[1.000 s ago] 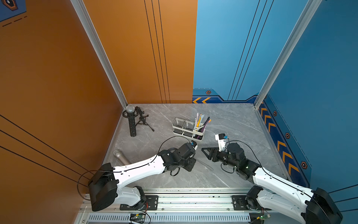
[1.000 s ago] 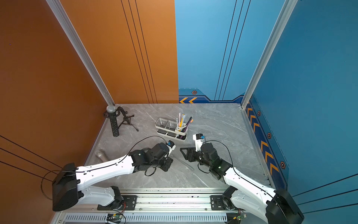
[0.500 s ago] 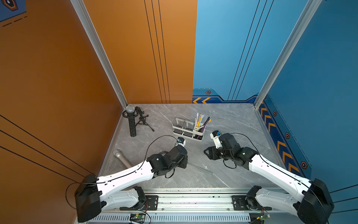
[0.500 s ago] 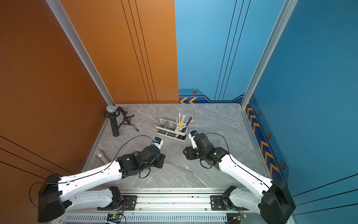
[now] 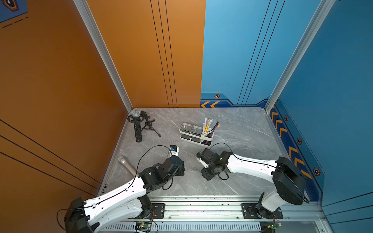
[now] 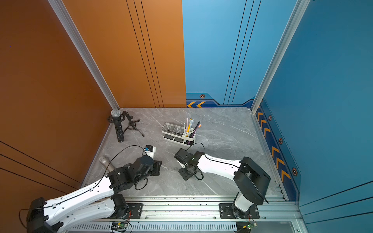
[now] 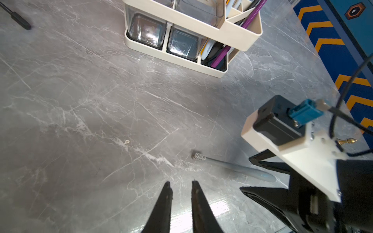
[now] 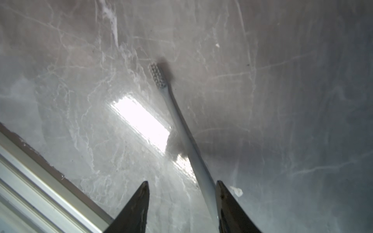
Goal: Place the toothbrush into the toothbrush holder
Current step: Pick up the toothbrush from the center of the board.
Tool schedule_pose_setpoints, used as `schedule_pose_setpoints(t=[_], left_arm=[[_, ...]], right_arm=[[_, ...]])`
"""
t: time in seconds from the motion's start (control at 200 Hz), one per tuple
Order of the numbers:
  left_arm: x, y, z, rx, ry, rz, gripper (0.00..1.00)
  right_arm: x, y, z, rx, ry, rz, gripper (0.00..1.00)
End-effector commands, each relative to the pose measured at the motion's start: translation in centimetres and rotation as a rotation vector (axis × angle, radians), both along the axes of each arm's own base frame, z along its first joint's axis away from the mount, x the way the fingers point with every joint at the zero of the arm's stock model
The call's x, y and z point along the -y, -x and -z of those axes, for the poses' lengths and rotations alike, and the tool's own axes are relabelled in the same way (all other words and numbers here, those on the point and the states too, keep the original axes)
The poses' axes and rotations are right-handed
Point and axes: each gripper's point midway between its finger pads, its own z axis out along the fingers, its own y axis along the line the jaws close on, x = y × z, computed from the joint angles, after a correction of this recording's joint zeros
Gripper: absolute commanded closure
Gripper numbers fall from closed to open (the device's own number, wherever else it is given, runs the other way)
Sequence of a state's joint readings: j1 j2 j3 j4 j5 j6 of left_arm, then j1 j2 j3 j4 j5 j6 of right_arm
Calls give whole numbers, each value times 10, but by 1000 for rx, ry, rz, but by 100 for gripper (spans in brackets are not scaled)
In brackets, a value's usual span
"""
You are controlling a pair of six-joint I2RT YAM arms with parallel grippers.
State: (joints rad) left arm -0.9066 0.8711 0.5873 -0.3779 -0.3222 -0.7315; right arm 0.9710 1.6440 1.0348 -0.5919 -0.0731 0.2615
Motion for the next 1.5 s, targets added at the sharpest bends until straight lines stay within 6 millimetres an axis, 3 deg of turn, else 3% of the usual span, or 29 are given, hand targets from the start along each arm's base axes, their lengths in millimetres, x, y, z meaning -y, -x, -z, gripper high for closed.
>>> schedule_pose_setpoints(t=[0.0, 0.265, 0.38, 0.51, 0.686, 0.816, 0.916, 1.106, 1.291, 1.496], left_arm=[[-13, 1, 6, -1, -1, -41, 79], [-26, 3, 7, 11, 37, -61, 78], [-28, 3, 10, -2, 44, -61, 78], [-28, 2, 10, -6, 45, -57, 78], [-30, 1, 9, -8, 53, -59, 79], [-30, 2, 9, -13, 62, -56, 79], [-31, 2, 11, -19, 64, -56, 79], [-27, 6, 15, -41, 68, -32, 78], [-16, 5, 16, -64, 38, 34, 50], [20, 0, 4, -50, 111, 170, 43]], right_arm=[[-8, -7, 1, 19, 40, -53, 48], [-38, -12, 22, -44, 38, -117, 49], [-39, -14, 36, -54, 71, -115, 50], [-33, -19, 48, -46, 118, -91, 61], [-29, -13, 64, -75, 153, -78, 84], [-25, -10, 76, -96, 180, -68, 95], [-26, -11, 78, -107, 172, -55, 96], [-35, -34, 53, -83, 2, 52, 100], [-43, -57, 9, 19, -100, 89, 100], [-34, -84, -34, 138, -159, 173, 100]])
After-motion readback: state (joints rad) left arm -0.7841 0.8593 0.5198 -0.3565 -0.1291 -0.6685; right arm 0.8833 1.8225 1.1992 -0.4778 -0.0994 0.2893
